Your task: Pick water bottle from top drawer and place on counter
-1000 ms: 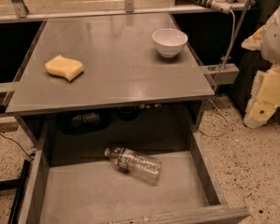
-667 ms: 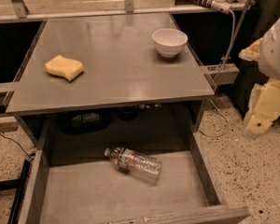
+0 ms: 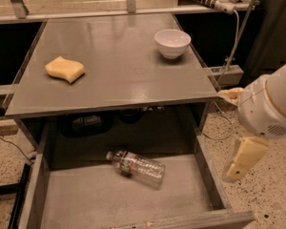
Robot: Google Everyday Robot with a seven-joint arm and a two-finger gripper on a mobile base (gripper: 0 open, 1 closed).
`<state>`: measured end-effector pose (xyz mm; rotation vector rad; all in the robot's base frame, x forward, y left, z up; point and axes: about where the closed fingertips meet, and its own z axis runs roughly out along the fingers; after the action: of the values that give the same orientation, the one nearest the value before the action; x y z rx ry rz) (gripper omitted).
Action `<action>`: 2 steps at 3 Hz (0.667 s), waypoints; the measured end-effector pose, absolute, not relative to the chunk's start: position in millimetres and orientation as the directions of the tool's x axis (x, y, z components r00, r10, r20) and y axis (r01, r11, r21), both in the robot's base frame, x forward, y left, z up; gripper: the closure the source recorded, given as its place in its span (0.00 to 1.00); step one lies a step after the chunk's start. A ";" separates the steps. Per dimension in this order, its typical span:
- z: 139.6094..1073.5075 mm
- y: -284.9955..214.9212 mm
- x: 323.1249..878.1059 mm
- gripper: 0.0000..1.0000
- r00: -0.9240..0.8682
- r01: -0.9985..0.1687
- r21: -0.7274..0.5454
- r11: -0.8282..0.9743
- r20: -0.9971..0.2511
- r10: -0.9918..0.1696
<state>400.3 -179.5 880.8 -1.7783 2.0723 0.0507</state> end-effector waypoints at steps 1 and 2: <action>852.5 -149.6 402.5 0.00 -0.029 -0.948 -0.273 0.165 -0.442 -0.897; 843.7 -142.4 402.7 0.00 -0.028 -0.951 -0.265 0.158 -0.435 -0.900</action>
Offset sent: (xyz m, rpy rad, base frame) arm -0.0008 0.0213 -0.0264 0.0900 -0.0377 0.0420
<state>402.7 -142.4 843.7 -1.7527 1.9376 0.1339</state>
